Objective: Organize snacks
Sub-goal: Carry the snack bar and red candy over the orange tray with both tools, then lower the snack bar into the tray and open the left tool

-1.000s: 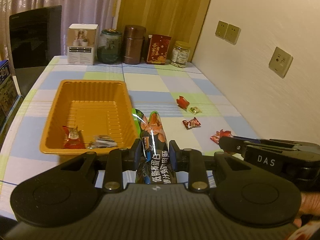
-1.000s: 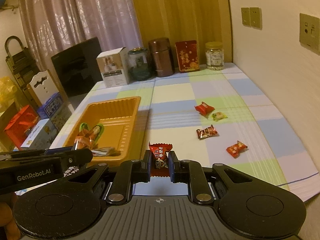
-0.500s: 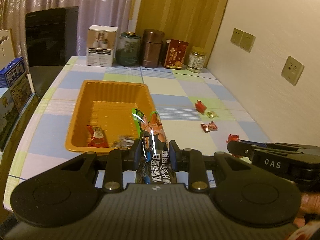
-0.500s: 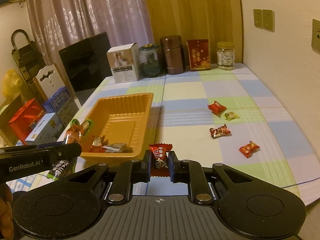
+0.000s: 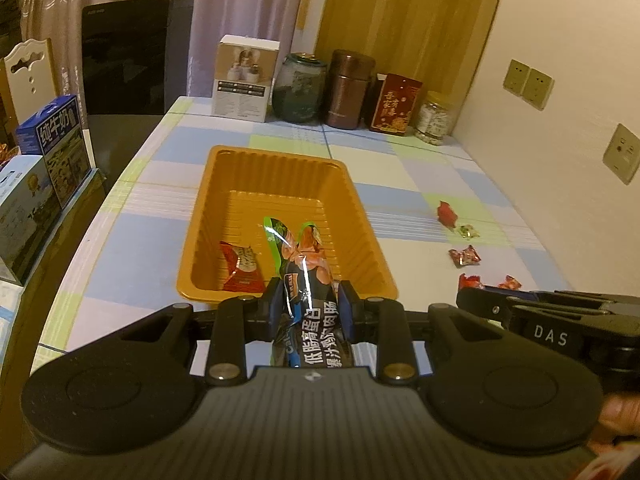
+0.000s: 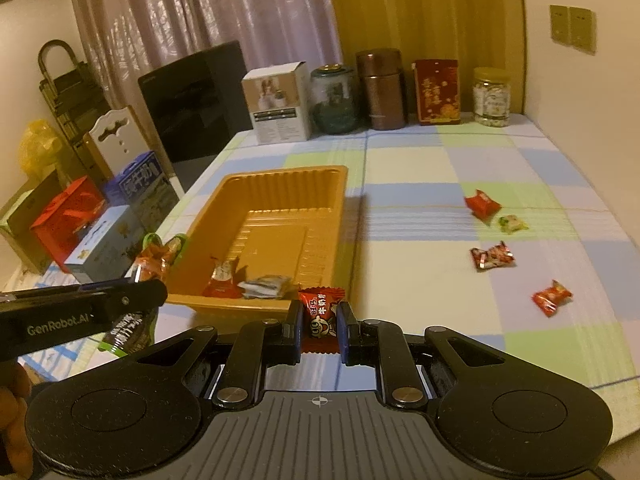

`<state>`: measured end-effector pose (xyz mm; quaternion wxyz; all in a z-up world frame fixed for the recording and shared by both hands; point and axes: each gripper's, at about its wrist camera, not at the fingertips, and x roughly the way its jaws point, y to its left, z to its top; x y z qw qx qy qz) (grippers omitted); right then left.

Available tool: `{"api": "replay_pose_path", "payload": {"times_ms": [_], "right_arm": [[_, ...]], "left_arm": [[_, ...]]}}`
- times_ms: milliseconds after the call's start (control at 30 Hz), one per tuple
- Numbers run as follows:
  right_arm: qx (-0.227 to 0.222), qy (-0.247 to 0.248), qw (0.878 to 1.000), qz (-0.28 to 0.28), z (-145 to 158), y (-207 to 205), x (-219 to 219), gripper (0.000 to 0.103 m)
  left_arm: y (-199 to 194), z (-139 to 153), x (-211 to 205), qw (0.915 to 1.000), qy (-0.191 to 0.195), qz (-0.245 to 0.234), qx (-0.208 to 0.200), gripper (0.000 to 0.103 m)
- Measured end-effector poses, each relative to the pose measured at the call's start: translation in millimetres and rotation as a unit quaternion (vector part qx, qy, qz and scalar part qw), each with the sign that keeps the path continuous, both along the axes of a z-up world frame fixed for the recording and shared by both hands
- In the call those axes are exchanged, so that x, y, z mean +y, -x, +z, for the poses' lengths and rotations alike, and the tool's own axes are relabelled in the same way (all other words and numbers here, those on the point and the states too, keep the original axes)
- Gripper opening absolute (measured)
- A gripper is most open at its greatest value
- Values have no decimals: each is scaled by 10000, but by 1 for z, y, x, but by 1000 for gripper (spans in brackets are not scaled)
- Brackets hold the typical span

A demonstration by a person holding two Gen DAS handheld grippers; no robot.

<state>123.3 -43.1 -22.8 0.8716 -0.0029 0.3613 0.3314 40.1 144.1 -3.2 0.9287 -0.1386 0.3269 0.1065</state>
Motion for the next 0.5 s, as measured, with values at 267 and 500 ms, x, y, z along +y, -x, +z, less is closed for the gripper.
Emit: {"api": "replay_pose_path", "payload": {"times_ms": [267,500], "right_arm": [[54,25,9998,182,-5,-13,31,17],[62,65,9995,291,-10,-32,51,17]], "left_arm": [[-13,-7,17,9999,31,55,92,26],[-33,-13,33,9998,27,64,172,26]]}}
